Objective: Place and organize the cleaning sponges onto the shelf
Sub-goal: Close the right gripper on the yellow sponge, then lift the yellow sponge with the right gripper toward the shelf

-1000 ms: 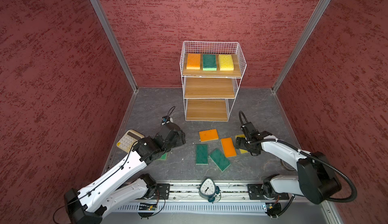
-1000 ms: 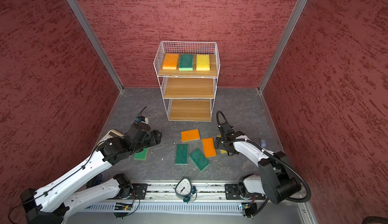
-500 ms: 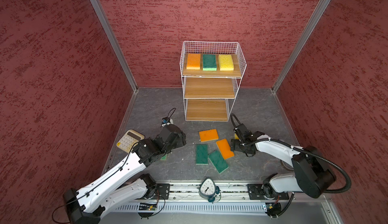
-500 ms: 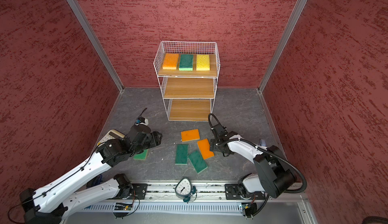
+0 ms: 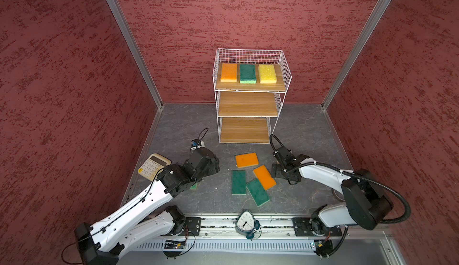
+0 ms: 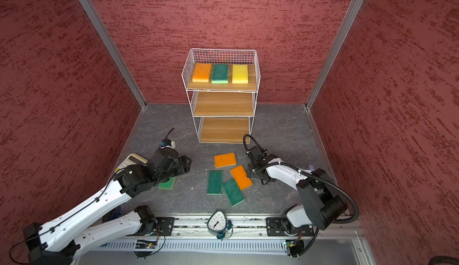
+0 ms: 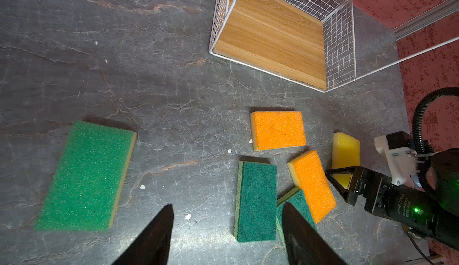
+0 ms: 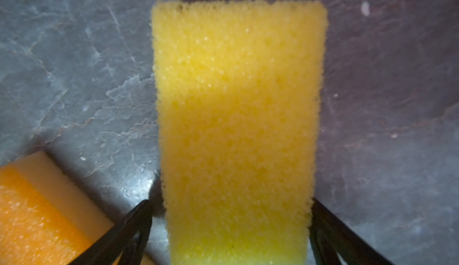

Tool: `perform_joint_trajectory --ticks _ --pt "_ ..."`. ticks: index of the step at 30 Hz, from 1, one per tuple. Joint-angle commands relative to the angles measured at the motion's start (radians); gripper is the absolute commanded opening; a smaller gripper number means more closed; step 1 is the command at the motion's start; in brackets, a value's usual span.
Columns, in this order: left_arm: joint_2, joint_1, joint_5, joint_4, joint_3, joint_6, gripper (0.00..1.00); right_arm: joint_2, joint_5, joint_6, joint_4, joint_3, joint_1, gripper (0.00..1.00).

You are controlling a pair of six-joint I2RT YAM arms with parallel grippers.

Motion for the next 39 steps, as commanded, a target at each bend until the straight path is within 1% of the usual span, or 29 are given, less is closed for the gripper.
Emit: perform_joint_trajectory --ticks 1,7,14,16,24,29,33,36,39 --pt "-0.003 0.005 -0.012 0.002 -0.002 0.007 0.7 -0.008 0.054 0.011 -0.009 0.006 -0.012 0.94" --pt "0.017 0.007 0.004 0.025 -0.013 0.008 0.7 -0.007 0.049 -0.032 0.046 -0.028 -0.018 0.89" --pt "0.051 0.02 0.014 0.037 -0.016 0.008 0.69 -0.006 0.032 -0.046 0.071 -0.055 -0.019 0.76" --pt "0.058 0.027 0.022 0.045 -0.015 0.013 0.69 -0.027 0.033 -0.05 0.068 -0.064 -0.018 0.73" --pt "0.065 0.03 0.037 0.049 -0.01 0.023 0.68 -0.14 0.056 -0.055 0.022 -0.07 -0.018 0.68" --pt "0.05 0.033 0.025 0.042 0.006 0.036 0.68 -0.262 0.029 -0.105 -0.022 -0.029 -0.016 0.65" --pt "0.04 0.035 0.021 0.042 0.022 0.05 0.68 -0.366 -0.003 -0.11 -0.048 0.029 -0.01 0.65" --pt "0.035 0.036 0.017 0.045 0.029 0.061 0.68 -0.393 -0.03 -0.107 -0.069 0.09 0.0 0.64" --pt "0.027 0.037 0.01 0.054 0.036 0.07 0.68 -0.385 -0.05 -0.111 -0.079 0.156 0.026 0.63"
